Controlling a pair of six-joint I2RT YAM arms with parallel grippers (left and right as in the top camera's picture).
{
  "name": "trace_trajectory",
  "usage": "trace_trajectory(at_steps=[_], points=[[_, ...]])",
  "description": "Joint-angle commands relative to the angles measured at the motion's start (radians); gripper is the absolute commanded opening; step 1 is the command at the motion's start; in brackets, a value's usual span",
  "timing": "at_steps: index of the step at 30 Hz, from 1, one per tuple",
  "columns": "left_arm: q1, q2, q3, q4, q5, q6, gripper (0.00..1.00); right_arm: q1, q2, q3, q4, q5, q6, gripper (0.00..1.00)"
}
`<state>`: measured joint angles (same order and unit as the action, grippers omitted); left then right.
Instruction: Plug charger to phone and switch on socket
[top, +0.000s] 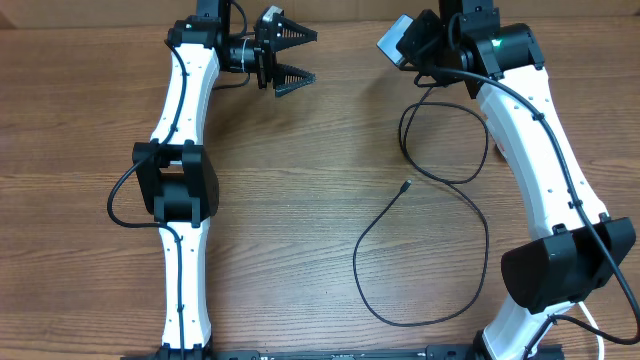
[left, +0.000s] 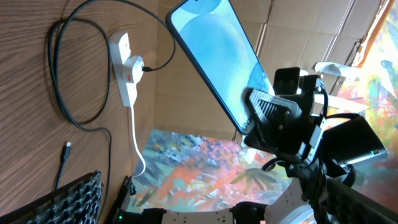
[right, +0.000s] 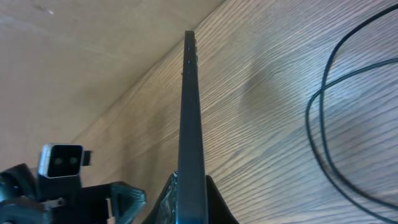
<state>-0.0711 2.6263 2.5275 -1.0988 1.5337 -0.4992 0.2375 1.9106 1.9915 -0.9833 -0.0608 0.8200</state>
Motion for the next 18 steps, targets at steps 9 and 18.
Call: trace_trajectory(at_steps=[9, 18], points=[[0.005, 0.01, 0.026, 0.0, -0.105, -0.074, 1.0, 0.003, -0.05, 0.033, 0.057, -0.072, 0.133, 0.04], [0.005, 0.01, 0.026, 0.0, -0.096, -0.228, 1.0, 0.002, -0.05, 0.033, 0.077, -0.072, 0.217, 0.04]])
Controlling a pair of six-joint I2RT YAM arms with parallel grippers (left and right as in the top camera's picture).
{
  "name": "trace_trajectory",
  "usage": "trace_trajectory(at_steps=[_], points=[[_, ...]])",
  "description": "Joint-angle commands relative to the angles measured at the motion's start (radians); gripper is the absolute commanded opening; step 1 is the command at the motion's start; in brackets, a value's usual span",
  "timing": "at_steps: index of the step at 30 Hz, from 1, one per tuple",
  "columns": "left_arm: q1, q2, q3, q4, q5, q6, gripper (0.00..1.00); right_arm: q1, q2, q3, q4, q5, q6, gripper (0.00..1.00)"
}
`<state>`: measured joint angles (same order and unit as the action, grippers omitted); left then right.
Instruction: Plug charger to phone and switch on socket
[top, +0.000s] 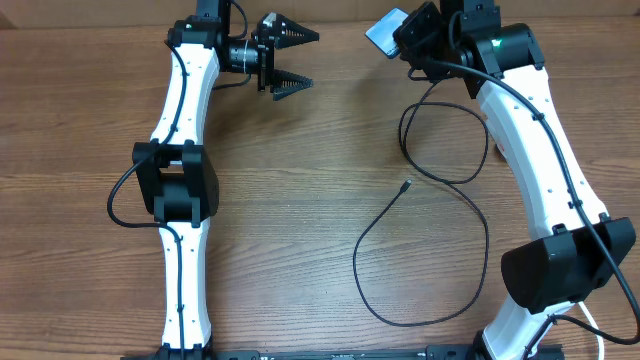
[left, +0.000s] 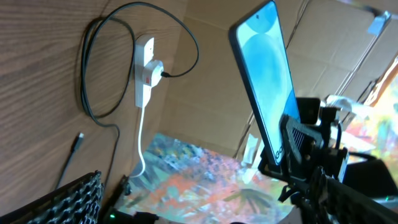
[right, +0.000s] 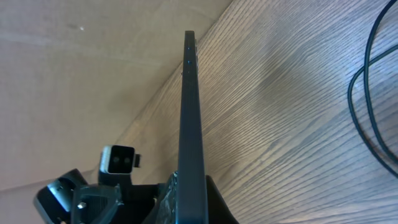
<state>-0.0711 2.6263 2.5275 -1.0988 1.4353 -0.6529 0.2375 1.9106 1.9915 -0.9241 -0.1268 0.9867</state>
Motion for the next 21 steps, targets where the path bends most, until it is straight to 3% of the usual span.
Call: trace_trajectory(at_steps=[1, 13, 21], points=[[0.005, 0.01, 0.026, 0.0, 0.008, -0.09, 1.0, 0.002, -0.05, 0.033, 0.018, -0.006, 0.074, 0.04], [-0.015, 0.01, 0.026, 0.035, 0.145, -0.325, 1.0, 0.018, -0.05, 0.031, 0.031, -0.005, 0.327, 0.04], [-0.051, 0.01, 0.026, 0.167, 0.145, -0.629, 0.85, 0.079, -0.05, 0.03, 0.035, 0.069, 0.466, 0.04]])
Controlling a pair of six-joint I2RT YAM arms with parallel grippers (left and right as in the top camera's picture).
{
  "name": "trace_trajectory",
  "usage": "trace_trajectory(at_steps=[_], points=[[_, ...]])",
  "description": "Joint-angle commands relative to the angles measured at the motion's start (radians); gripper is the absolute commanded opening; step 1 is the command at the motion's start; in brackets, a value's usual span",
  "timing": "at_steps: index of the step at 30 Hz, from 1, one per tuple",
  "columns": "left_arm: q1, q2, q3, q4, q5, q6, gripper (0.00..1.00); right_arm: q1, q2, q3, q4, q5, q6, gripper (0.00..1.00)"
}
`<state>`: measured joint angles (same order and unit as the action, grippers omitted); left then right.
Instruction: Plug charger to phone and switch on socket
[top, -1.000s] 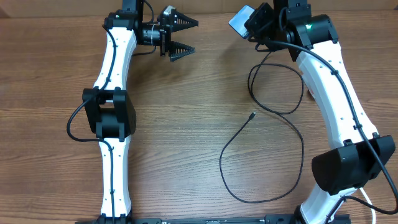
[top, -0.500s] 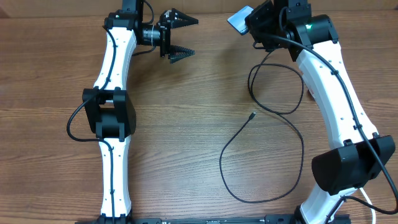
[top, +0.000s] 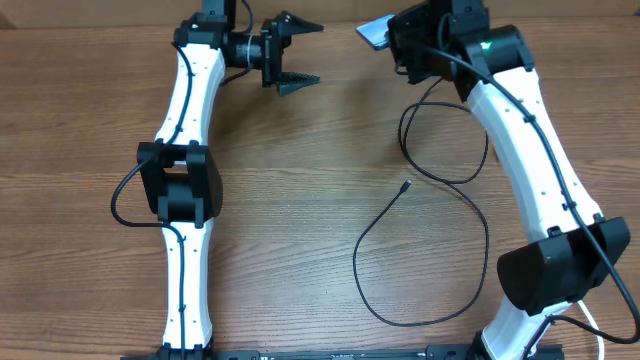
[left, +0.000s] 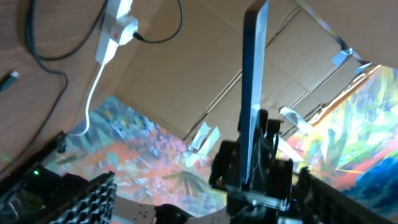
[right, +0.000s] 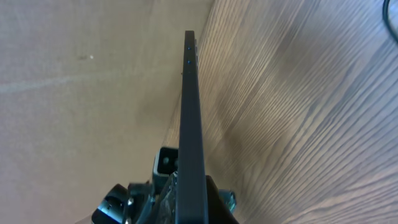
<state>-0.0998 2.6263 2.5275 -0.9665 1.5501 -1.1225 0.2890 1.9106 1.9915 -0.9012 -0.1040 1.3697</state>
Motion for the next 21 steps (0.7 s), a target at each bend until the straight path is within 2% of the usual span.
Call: trace_trajectory(at_steps=[1, 9, 14, 21], points=[[-0.026, 0.01, 0.026, 0.061, 0.031, -0.188, 0.85, 0.035, -0.05, 0.03, 0.011, 0.06, 0.1, 0.04], [-0.033, 0.01, 0.026, 0.237, 0.03, -0.381, 0.87, 0.09, -0.05, 0.024, -0.002, 0.132, 0.223, 0.04], [-0.033, 0.01, 0.026, 0.243, 0.029, -0.468, 0.86, 0.127, -0.05, 0.018, -0.002, 0.175, 0.311, 0.04], [-0.035, 0.01, 0.026, 0.243, 0.03, -0.528, 0.78, 0.165, -0.05, 0.018, 0.036, 0.204, 0.318, 0.04]])
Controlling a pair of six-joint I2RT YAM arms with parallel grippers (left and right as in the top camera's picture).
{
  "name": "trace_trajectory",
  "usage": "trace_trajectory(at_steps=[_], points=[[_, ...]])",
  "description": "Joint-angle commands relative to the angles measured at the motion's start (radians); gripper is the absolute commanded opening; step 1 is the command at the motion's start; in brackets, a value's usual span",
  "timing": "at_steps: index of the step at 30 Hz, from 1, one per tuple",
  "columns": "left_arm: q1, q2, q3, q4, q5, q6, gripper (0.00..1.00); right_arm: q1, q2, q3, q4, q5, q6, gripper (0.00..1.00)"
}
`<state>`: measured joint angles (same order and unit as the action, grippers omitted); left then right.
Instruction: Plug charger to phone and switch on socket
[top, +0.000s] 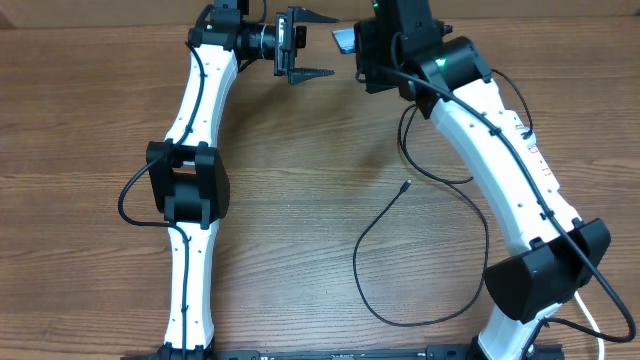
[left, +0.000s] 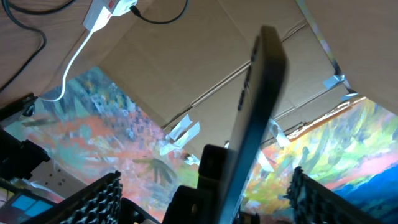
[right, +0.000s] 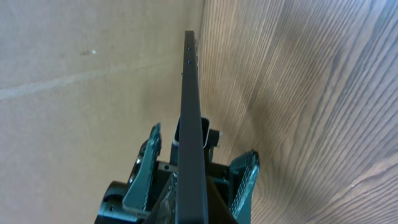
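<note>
My right gripper (top: 360, 44) (right: 189, 210) is shut on the phone (top: 344, 40) and holds it edge-on above the table's far edge. The phone (left: 256, 112) (right: 189, 106) stands between the spread fingers of my open left gripper (top: 318, 45) (left: 205, 200) and touches neither finger. The black charger cable (top: 470, 250) loops across the table, and its free plug tip (top: 404, 186) lies near the middle. The white socket adapter (left: 104, 11) with a red switch shows only in the left wrist view, with the cable plugged into it.
Brown cardboard walls (right: 81, 74) stand behind the table's far edge. Both white arms (top: 190, 120) reach up the table's sides. Bare wood (top: 290, 200) lies between them. A white lead (left: 74, 56) runs from the adapter.
My right gripper has carried the phone further left, so it now stands between the left gripper's open fingers. The left gripper has shifted slightly right. The cable has not moved.
First my right gripper held the phone at the far right, well apart from the open left gripper. At each later moment the phone was further left and turned more edge-on to the left wrist. Now it sits between the left fingers.
</note>
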<state>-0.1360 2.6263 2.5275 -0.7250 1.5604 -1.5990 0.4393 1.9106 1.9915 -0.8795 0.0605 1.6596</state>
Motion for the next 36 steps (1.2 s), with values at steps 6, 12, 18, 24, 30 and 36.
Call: trace_trajectory(at_steps=[6, 12, 18, 24, 30, 36], points=[[0.002, 0.01, 0.026, 0.002, 0.02, -0.06, 0.74, 0.04, -0.05, 0.017, 0.003, 0.045, 0.041, 0.04], [0.002, 0.01, 0.026, 0.002, 0.02, -0.093, 0.67, 0.07, -0.05, 0.017, 0.002, 0.079, 0.043, 0.04], [0.002, 0.01, 0.026, 0.002, 0.02, -0.093, 0.49, 0.088, -0.05, 0.017, 0.002, 0.097, 0.043, 0.04], [0.002, 0.01, 0.026, 0.002, 0.02, -0.093, 0.38, 0.102, -0.05, 0.017, 0.003, 0.097, 0.043, 0.04], [0.002, 0.01, 0.026, 0.002, 0.02, -0.092, 0.31, 0.103, -0.05, 0.017, 0.003, 0.096, 0.045, 0.04], [0.002, 0.01, 0.026, 0.002, 0.02, -0.092, 0.26, 0.103, -0.05, 0.017, 0.003, 0.066, 0.074, 0.04]])
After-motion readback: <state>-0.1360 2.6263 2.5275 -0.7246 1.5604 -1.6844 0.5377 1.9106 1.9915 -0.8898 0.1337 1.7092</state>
